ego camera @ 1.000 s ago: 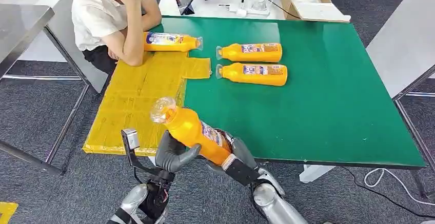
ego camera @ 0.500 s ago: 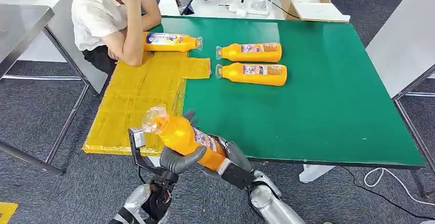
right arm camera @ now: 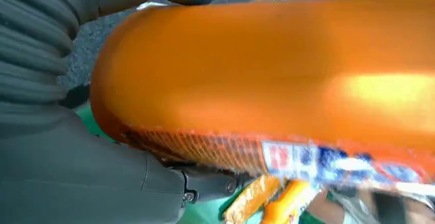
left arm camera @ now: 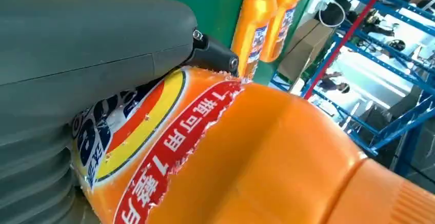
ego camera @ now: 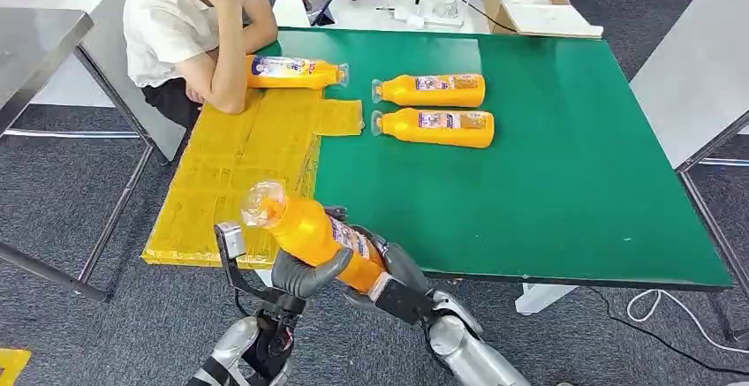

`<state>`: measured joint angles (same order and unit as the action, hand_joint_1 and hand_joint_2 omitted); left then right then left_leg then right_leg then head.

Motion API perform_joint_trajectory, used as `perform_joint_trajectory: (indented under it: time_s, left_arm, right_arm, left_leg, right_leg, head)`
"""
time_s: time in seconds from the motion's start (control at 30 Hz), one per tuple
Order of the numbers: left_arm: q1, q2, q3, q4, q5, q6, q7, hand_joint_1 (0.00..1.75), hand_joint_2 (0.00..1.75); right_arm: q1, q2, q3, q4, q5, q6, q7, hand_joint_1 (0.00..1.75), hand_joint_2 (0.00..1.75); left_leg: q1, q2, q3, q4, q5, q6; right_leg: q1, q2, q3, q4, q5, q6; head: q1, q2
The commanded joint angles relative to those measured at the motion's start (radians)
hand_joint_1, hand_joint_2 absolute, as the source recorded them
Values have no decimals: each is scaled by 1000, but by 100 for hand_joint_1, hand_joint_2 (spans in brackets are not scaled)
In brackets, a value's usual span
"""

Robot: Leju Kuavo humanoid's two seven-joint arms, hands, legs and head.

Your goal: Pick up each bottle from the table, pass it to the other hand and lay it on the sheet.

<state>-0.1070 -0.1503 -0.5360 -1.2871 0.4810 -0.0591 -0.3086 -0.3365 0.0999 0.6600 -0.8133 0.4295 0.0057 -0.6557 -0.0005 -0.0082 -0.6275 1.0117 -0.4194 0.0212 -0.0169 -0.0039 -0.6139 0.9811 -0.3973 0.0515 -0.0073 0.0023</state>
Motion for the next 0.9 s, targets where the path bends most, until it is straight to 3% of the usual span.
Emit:
perform_joint_trajectory:
  time_s: [0.03,0.33,0.43,0.47,0.6,0.67,0.73,0.9]
  left_arm:
    - [17,56,59,-115,-26,-20,-16,175,175]
    - [23,58,92,-121,-40,-29,-2,175,175]
    - [18,52,117,-136,-282,253,-56,175,175]
    - [16,46,121,-139,-572,499,-141,175,175]
    - [-3,42,136,-136,-749,590,-96,175,175]
    - [-65,37,159,-40,-1082,757,-29,175,175]
    - [-81,-4,280,-23,-1314,757,15,175,175]
    - [-114,-20,316,32,-1354,757,-12,175,175]
  right_arm:
    - [62,-17,1,-39,-24,-29,28,0,0]
    - [99,-41,-72,-93,-46,-44,20,0,0]
    - [176,-49,-140,-224,6,-203,21,0,0]
    - [224,-32,-186,-317,-54,-178,-2,0,0]
    - [288,-42,-182,-510,5,-208,33,0,0]
    - [278,-46,-154,-551,34,-211,29,0,0]
    - [264,-40,-140,-549,38,-202,29,0,0]
    - [253,-34,-128,-534,38,-200,29,0,0]
  left_leg:
    - [1,1,5,-1,-2,-1]
    - [1,1,6,0,-3,-2]
    - [1,-2,4,0,-2,-1]
    - [1,-2,5,0,-2,-2]
    - [1,-1,7,2,-6,-3]
    - [1,-3,5,2,-4,-2]
    - [1,-2,4,0,-3,-2]
    - [1,0,3,0,-1,-1]
  right_leg:
    - [1,0,4,-1,-2,-2]
    - [1,1,6,-1,-2,-3]
    - [1,-2,5,0,-3,-3]
    - [1,-2,6,-1,-3,-3]
    - [2,-1,8,3,-7,-4]
    - [2,-3,6,2,-5,-3]
    - [1,-2,6,0,-3,-3]
    - [1,0,4,0,-1,-2]
  head:
    - [0,0]
    - [0,0]
    - [0,0]
    - [0,0]
    - [0,0]
    - [0,0]
    - [0,0]
    - [0,0]
